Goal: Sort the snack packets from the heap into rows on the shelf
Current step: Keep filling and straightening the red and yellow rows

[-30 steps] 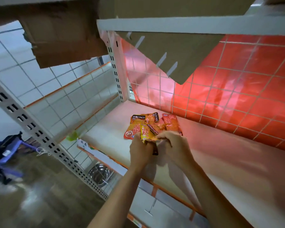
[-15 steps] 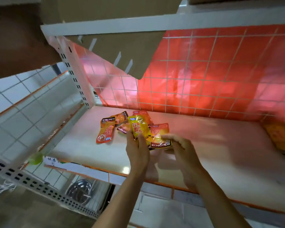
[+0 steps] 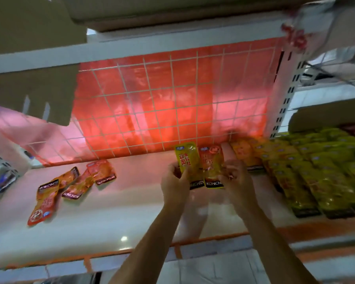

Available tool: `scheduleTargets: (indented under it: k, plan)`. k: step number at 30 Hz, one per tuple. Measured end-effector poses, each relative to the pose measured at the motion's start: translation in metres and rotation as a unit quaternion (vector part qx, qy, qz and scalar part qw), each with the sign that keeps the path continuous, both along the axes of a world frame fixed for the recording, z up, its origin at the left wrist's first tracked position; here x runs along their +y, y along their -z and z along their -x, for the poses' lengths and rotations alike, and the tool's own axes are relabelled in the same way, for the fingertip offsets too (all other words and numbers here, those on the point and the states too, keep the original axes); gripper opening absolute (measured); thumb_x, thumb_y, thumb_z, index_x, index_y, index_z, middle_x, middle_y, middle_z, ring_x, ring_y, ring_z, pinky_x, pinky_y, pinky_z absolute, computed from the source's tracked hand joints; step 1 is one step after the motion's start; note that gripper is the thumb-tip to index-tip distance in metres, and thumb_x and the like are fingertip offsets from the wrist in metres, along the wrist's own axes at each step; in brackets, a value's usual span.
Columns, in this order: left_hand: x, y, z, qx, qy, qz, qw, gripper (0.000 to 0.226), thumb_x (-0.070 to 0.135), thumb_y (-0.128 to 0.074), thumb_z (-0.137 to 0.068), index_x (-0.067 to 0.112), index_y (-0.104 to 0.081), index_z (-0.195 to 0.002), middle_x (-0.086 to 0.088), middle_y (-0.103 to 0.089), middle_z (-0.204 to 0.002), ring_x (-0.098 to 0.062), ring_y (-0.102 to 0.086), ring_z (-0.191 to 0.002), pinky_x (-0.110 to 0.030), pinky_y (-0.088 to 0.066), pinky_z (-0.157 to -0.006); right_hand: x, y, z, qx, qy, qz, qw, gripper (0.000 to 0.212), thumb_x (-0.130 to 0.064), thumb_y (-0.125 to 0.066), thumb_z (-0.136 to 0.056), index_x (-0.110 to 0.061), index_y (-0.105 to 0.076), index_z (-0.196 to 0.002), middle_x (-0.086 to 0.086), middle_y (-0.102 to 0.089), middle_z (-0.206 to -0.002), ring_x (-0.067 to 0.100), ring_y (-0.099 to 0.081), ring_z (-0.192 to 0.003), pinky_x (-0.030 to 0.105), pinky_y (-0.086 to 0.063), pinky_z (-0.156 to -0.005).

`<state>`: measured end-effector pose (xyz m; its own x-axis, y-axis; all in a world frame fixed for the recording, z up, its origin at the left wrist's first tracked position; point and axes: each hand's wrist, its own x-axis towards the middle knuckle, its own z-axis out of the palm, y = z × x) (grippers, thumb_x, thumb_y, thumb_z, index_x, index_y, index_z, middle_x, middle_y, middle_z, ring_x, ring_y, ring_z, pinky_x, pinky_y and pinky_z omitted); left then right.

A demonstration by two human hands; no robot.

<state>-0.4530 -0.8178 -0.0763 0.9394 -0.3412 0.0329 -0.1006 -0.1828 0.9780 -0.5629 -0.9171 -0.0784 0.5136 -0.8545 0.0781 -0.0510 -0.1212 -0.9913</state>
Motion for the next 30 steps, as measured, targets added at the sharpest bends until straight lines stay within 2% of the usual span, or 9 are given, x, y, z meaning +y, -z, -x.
scheduleTargets:
  k: [2, 4, 7, 11, 14, 16, 19, 23, 30]
  plan:
    - [-0.028, 0.000, 0.015, 0.013, 0.014, 0.010, 1.000, 0.008, 0.022, -0.066, -0.090, 0.018, -0.066, -0.097, 0.008, -0.068, -0.079, -0.006, -0.065, -0.070, -0.023, -0.054, -0.059, -0.029, 0.001, 0.015, 0.004, 0.012, -0.003, 1.000, 0.045, 0.002, -0.069, -0.078, -0.018, -0.052, -0.116, 0.010, -0.064, -0.113, 0.019, -0.063, -0.096, 0.046, -0.051, -0.083]
    - [-0.054, 0.003, 0.028, 0.023, 0.029, -0.004, 0.999, 0.014, 0.025, -0.065, -0.090, 0.015, -0.069, -0.099, 0.006, -0.071, -0.083, -0.009, -0.067, -0.075, -0.025, -0.054, -0.064, -0.057, 0.000, 0.030, -0.002, 0.023, -0.013, 1.000, 0.048, 0.002, -0.069, -0.080, -0.011, -0.053, -0.123, 0.013, -0.062, -0.117, 0.024, -0.063, -0.103, 0.045, -0.052, -0.086]
    - [-0.086, 0.008, 0.046, 0.017, 0.054, -0.060, 0.997, 0.021, 0.030, -0.063, -0.091, 0.017, -0.071, -0.105, 0.001, -0.074, -0.093, -0.015, -0.068, -0.084, -0.029, -0.054, -0.070, -0.091, -0.004, 0.053, -0.016, 0.053, -0.018, 0.998, 0.045, 0.001, -0.069, -0.080, -0.013, -0.056, -0.120, 0.007, -0.066, -0.107, 0.016, -0.064, -0.093, 0.030, -0.051, -0.074]
    - [-0.118, 0.014, 0.068, -0.032, 0.056, -0.128, 0.990, 0.023, 0.032, -0.060, -0.093, 0.019, -0.070, -0.109, 0.003, -0.072, -0.103, -0.006, -0.061, -0.081, -0.014, -0.044, -0.066, -0.134, -0.007, 0.083, 0.002, 0.084, 0.009, 0.996, 0.042, -0.005, -0.068, -0.082, -0.018, -0.056, -0.121, -0.005, -0.064, -0.098, 0.006, -0.062, -0.088, 0.021, -0.045, -0.066]
    - [-0.134, 0.016, 0.079, -0.054, 0.043, -0.154, 0.986, 0.021, 0.028, -0.060, -0.092, 0.020, -0.070, -0.109, 0.003, -0.072, -0.106, -0.005, -0.058, -0.083, -0.016, -0.040, -0.072, -0.158, -0.007, 0.098, 0.018, 0.085, 0.002, 0.996, 0.043, -0.011, -0.067, -0.085, -0.025, -0.055, -0.123, -0.012, -0.061, -0.096, -0.008, -0.058, -0.082, 0.017, -0.042, -0.059]
    - [-0.141, 0.016, 0.084, -0.057, 0.037, -0.168, 0.983, 0.020, 0.025, -0.061, -0.092, 0.019, -0.070, -0.108, 0.002, -0.072, -0.107, -0.008, -0.061, -0.086, -0.018, -0.042, -0.075, -0.168, -0.007, 0.104, 0.031, 0.074, 0.005, 0.997, 0.043, -0.011, -0.066, -0.086, -0.026, -0.054, -0.124, -0.010, -0.062, -0.101, -0.006, -0.059, -0.083, 0.014, -0.042, -0.056]
    - [-0.149, 0.016, 0.088, -0.063, 0.026, -0.191, 0.979, 0.021, 0.028, -0.062, -0.091, 0.019, -0.070, -0.109, 0.001, -0.072, -0.107, -0.011, -0.063, -0.089, -0.018, -0.043, -0.075, -0.175, -0.005, 0.109, 0.041, 0.053, 0.013, 0.998, 0.042, -0.009, -0.065, -0.086, -0.025, -0.055, -0.124, -0.008, -0.061, -0.110, 0.006, -0.060, -0.095, 0.020, -0.045, -0.067]
    - [-0.153, 0.015, 0.090, -0.060, -0.001, -0.188, 0.980, 0.028, 0.035, -0.067, -0.087, 0.020, -0.066, -0.112, 0.000, -0.073, -0.102, -0.012, -0.065, -0.084, -0.024, -0.050, -0.076, -0.179, 0.000, 0.114, 0.048, 0.037, 0.022, 0.998, 0.041, -0.008, -0.065, -0.086, -0.023, -0.055, -0.123, -0.012, -0.056, -0.110, 0.004, -0.053, -0.100, 0.023, -0.043, -0.078]
    - [-0.158, 0.016, 0.091, -0.103, -0.012, -0.235, 0.966, 0.031, 0.040, -0.065, -0.088, 0.020, -0.064, -0.112, 0.001, -0.073, -0.100, -0.017, -0.066, -0.089, -0.030, -0.049, -0.079, -0.175, 0.005, 0.126, 0.049, 0.043, 0.016, 0.998, 0.043, -0.006, -0.065, -0.087, -0.022, -0.055, -0.125, -0.013, -0.059, -0.105, -0.013, -0.053, -0.087, 0.013, -0.040, -0.066]
